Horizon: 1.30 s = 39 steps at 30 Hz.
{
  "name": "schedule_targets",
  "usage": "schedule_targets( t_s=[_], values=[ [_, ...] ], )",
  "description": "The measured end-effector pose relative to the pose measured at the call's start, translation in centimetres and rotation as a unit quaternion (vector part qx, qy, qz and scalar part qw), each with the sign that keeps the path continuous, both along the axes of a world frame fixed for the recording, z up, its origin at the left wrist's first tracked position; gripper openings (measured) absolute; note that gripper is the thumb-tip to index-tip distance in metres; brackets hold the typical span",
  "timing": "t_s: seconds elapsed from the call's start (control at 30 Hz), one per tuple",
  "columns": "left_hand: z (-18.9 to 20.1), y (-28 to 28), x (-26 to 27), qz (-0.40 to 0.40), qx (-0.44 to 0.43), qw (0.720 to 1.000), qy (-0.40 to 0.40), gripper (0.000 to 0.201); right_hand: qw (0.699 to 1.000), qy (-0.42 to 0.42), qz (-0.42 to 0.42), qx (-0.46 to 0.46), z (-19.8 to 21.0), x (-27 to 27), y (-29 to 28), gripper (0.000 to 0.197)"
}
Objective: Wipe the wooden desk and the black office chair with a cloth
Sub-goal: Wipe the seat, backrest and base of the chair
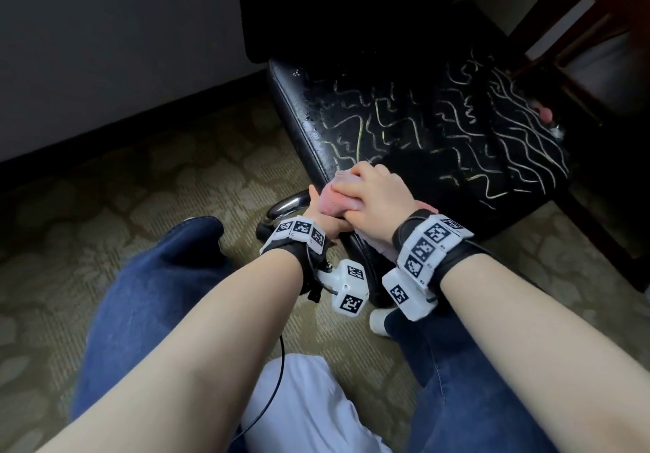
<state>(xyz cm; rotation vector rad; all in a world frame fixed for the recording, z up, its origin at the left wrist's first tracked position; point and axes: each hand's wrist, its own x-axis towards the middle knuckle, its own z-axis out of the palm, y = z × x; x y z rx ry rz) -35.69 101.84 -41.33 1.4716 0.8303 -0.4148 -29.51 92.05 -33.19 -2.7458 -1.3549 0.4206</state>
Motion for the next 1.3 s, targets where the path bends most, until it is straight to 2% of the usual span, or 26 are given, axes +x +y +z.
schedule_targets(
  t_s=[0.03, 0.13, 0.2, 0.33, 0.4, 0.57, 0.7, 0.8, 0.87, 0.93, 1.03, 1.17, 1.3],
  values=[
    [-0.4, 0.0, 0.1, -0.012, 0.003, 1.000, -0.006, 0.097, 1.000, -0.007, 0.002, -0.004, 0.0, 0.1, 0.3, 0.045],
    [0.1, -0.1, -0.4, 0.049, -0.026, 0.998, 0.016, 0.125, 0.998, 0.001, -0.059, 0.023, 0.2, 1.3, 0.6, 0.042],
    [0.0, -0.2, -0.4, 0.072, -0.051, 0.996, 0.018, 0.133, 0.990, 0.012, -0.136, 0.040, 0.3, 3.0, 0.6, 0.036],
    [-0.1, 0.0, -0.5, 0.065, -0.085, 0.994, 0.023, 0.136, 0.948, 0.035, -0.307, 0.074, 0.8, 6.8, 0.4, 0.038],
    [-0.1, 0.0, -0.6, 0.069, -0.099, 0.992, 0.027, 0.133, 0.937, 0.019, -0.339, 0.081, 0.4, 7.5, 0.4, 0.037],
    [0.9, -0.1, -0.7, 0.095, -0.129, 0.987, 0.010, 0.118, 0.954, 0.013, -0.293, 0.061, -0.1, 6.2, 0.9, 0.037],
    [0.7, -0.3, -0.8, 0.096, -0.114, 0.989, -0.009, 0.111, 0.983, 0.022, -0.174, 0.059, -0.1, 3.6, 1.1, 0.029],
    [0.3, -0.1, -0.8, 0.065, -0.071, 0.995, 0.003, 0.115, 0.993, 0.049, -0.086, 0.058, -0.1, 1.8, 1.1, 0.036],
    [-0.1, -0.1, -0.6, 0.047, -0.045, 0.998, -0.001, 0.115, 0.998, 0.052, -0.027, 0.025, 0.1, 1.5, 0.7, 0.039],
    [-0.4, -0.1, -0.5, 0.051, -0.047, 0.998, -0.008, 0.117, 0.999, 0.035, -0.009, 0.003, 0.4, 1.9, 0.0, 0.038],
    [-0.2, -0.2, -0.6, 0.077, -0.084, 0.993, -0.006, 0.124, 0.993, 0.027, -0.106, 0.035, 0.6, 3.6, -0.8, 0.035],
    [0.4, 0.0, -0.6, 0.082, -0.125, 0.989, 0.003, 0.125, 0.959, 0.039, -0.275, 0.060, 0.5, 6.3, -0.7, 0.036],
    [0.9, 0.4, 0.1, 0.073, -0.151, 0.985, 0.030, 0.128, 0.934, -0.004, -0.346, 0.086, 0.0, 7.3, 0.3, 0.034]
  ],
)
